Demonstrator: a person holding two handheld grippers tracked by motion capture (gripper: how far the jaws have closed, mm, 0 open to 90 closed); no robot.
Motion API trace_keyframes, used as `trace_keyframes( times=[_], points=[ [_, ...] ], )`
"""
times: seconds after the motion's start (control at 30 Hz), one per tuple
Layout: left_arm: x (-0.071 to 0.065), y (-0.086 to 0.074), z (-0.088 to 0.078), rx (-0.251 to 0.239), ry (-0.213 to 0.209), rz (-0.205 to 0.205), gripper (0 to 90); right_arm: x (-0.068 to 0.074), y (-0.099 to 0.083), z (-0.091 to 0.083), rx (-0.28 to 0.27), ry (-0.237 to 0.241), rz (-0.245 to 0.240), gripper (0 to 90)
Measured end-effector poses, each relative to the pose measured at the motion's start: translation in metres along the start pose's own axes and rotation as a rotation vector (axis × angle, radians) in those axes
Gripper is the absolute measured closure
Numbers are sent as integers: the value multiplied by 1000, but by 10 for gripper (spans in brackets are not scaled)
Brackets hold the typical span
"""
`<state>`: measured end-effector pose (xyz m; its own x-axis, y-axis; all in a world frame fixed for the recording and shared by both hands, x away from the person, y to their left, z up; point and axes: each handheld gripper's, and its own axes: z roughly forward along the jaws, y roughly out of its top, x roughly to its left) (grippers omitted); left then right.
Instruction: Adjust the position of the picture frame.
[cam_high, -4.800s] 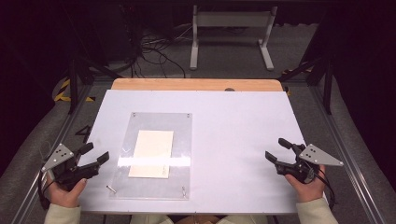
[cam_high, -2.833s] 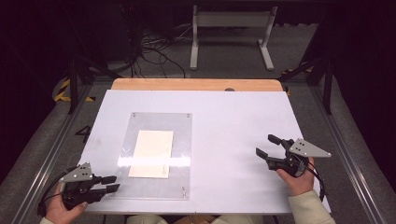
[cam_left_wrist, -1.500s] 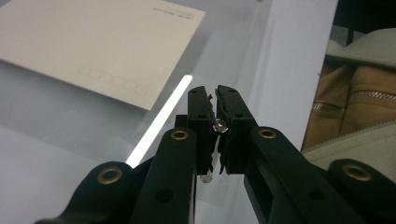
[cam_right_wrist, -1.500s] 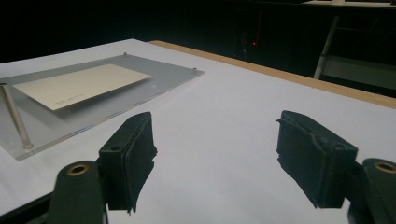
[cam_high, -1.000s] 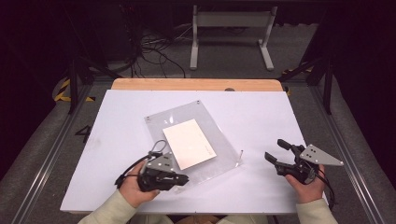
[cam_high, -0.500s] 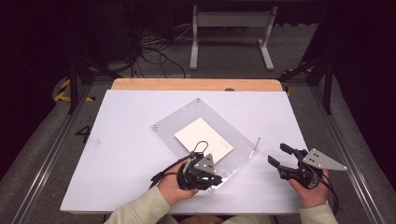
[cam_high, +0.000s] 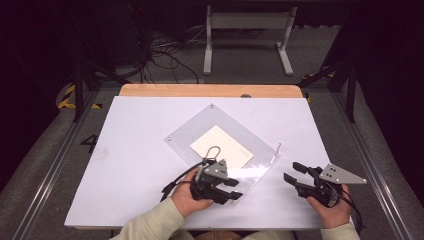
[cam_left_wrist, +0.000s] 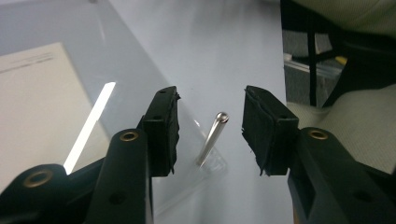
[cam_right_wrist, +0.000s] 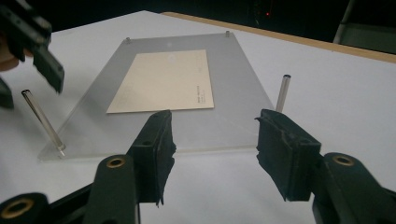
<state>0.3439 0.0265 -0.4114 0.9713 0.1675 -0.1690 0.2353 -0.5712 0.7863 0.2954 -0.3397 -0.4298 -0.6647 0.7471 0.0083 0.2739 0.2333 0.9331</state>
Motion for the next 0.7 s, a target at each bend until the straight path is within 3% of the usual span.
trace_keyframes(
  times=[0.07,0.1,0.23,0.27,0.3,0.33,0.43,0.5,0.53,0.6,0.67,0.7],
  points=[
    [5,-2,-7,-16,23,-12,553,1,0,1,5,5,-1,465],
    [14,-8,-21,-41,66,-54,552,1,1,2,4,6,-1,467],
    [31,-18,-44,-85,171,-109,543,2,2,4,9,18,-1,477],
    [31,-18,-44,-85,171,-109,533,2,2,4,9,18,-1,477],
    [37,-22,-53,-105,226,-111,522,3,2,6,9,26,-5,479],
    [37,-22,-53,-105,226,-111,518,4,3,6,11,28,-7,482],
    [46,-30,-68,-133,316,-127,497,7,4,8,15,40,-15,490],
    [49,-32,-72,-136,338,-131,492,8,4,9,17,47,-16,490],
    [54,-36,-79,-138,383,-148,488,10,4,10,21,54,-20,493],
    [61,-40,-86,-136,433,-164,481,13,5,11,22,68,-24,497],
    [65,-43,-89,-142,453,-174,479,15,5,12,26,77,-28,500],
    [71,-47,-95,-144,497,-201,474,20,6,15,36,90,-40,503]
  ],
)
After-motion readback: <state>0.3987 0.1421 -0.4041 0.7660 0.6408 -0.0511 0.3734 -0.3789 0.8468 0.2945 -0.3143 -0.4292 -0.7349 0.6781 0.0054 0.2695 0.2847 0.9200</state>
